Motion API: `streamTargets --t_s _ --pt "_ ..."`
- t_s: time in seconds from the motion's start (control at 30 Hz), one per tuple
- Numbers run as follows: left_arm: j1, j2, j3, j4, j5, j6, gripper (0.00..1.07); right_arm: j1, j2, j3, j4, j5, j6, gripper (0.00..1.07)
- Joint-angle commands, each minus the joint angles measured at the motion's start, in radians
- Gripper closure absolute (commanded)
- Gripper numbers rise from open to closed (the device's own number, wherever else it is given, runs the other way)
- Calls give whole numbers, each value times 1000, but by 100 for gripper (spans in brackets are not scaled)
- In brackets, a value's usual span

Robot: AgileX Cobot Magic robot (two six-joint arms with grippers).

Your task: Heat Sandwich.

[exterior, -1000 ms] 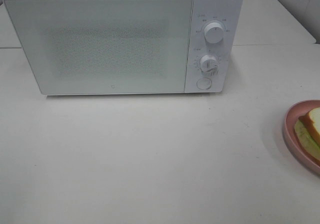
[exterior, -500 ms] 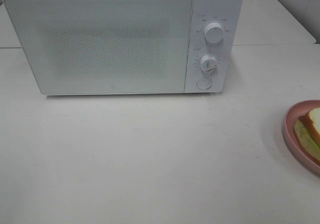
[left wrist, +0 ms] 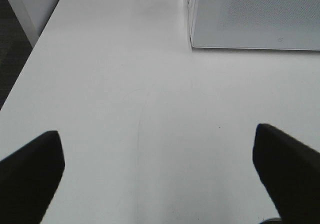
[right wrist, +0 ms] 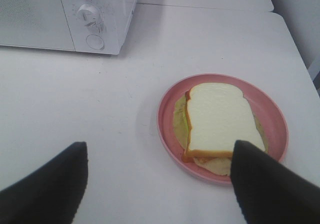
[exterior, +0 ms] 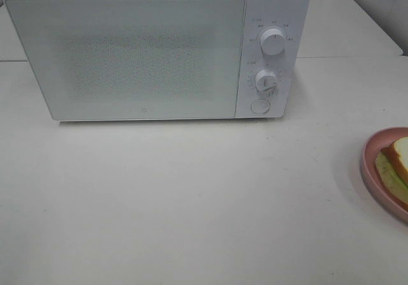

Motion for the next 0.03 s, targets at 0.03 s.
streamTargets --t_s 0.03 --pt "-6 -26 0 -2 -13 -4 9 -8 -21 2 -7 -12 7 31"
